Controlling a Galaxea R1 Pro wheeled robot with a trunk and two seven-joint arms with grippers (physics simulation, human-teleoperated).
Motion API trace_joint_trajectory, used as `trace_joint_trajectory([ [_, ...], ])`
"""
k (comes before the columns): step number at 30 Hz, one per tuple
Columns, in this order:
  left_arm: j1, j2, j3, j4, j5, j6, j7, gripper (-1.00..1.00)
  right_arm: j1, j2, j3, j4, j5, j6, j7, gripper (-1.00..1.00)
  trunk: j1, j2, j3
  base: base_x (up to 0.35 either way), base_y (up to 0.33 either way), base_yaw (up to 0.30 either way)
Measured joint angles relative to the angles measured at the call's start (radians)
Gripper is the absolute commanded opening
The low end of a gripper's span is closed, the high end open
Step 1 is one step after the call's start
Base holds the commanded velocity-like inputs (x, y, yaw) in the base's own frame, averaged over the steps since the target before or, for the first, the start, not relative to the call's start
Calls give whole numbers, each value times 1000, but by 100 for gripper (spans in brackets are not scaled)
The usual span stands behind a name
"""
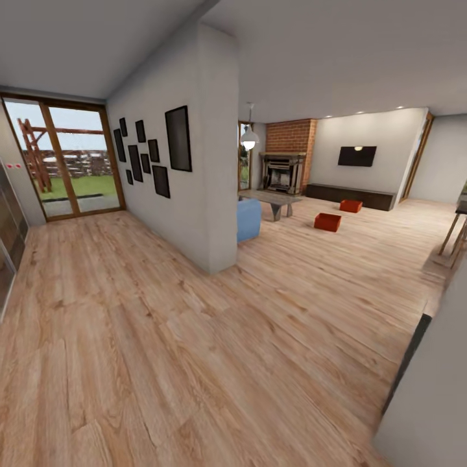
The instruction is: Move the two storage containers from the living room to the garage. In the garage, place one container on the floor and stack the other container on top of it (either order is fine).
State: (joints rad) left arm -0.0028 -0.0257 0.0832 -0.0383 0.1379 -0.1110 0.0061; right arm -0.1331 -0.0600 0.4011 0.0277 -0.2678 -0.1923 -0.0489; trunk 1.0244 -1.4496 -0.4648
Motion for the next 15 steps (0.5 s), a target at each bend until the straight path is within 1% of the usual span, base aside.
trace_joint_trajectory([
  [15,0,0,0,0,0,0,0,100,0,1,0,0,0,3,0,100,0,0,0,325,0,0],
])
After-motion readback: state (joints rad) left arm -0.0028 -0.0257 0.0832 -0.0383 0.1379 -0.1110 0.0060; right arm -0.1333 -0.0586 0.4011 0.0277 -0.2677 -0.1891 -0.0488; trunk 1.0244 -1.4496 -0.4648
